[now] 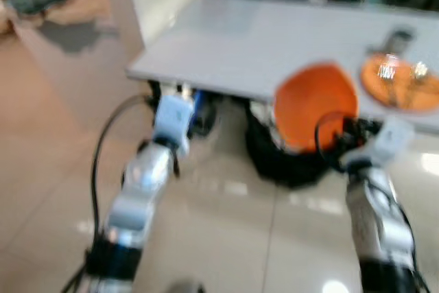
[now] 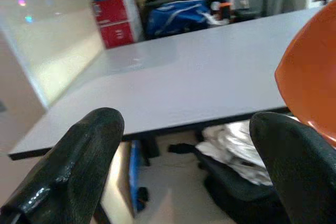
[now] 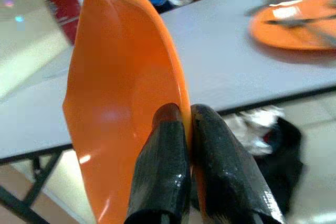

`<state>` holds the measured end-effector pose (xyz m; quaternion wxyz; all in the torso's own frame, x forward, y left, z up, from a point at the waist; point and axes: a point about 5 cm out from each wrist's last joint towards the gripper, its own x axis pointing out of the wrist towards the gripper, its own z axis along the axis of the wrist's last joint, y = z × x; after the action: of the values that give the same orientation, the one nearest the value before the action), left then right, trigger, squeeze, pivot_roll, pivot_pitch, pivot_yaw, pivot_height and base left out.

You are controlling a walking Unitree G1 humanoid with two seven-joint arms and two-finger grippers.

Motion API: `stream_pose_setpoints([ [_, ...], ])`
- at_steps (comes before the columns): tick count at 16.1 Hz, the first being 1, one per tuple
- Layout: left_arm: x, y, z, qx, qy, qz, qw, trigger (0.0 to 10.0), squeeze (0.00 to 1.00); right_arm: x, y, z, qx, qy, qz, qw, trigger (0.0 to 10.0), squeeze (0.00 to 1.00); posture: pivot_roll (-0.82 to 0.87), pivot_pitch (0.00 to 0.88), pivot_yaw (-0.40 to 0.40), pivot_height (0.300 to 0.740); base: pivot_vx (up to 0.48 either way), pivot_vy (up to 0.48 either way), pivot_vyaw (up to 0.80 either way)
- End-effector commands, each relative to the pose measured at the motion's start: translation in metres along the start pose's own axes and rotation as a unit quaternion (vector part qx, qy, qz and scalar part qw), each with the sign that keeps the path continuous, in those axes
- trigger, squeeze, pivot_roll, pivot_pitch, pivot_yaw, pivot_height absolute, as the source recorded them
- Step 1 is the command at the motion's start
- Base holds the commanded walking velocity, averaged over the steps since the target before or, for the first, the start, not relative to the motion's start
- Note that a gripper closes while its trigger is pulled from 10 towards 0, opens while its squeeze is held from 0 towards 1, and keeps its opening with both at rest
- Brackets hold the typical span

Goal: Setting the table

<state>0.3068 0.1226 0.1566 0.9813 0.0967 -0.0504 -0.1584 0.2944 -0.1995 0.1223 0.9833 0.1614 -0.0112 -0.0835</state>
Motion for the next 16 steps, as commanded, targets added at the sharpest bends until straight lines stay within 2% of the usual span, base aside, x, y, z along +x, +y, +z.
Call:
stream_pose_setpoints([
  [1, 0.001, 0.002, 0.000, 0.002, 0.006, 0.003, 1.000, 10.0, 0.00, 0.001, 0.006, 0.010, 0.001, -0.019, 0.016, 1.000, 10.0, 0.00, 0.03, 0.048, -0.023, 0.740, 0.480, 0.000, 0.00],
  [10, 0.003, 0.003, 0.005, 0.006, 0.000, 0.001, 1.000, 10.0, 0.00, 0.001, 0.006, 0.022, 0.017, -0.036, 0.018, 0.999, 10.0, 0.00, 0.03, 0.050, -0.021, 0.740, 0.466, 0.000, 0.00],
  [15, 0.004, 0.001, 0.009, 0.007, -0.006, -0.005, 1.000, 10.0, 0.00, -0.001, 0.006, 0.042, 0.058, -0.081, 0.037, 0.994, 10.0, 0.00, 0.03, 0.041, -0.020, 0.740, 0.425, 0.000, -0.80],
  [16, 0.004, -0.001, 0.010, 0.008, -0.009, -0.009, 1.000, 10.0, 0.00, -0.004, 0.002, 0.050, 0.078, -0.102, 0.037, 0.991, 10.0, 0.00, 0.03, 0.038, -0.020, 0.740, 0.416, 0.000, 0.00],
])
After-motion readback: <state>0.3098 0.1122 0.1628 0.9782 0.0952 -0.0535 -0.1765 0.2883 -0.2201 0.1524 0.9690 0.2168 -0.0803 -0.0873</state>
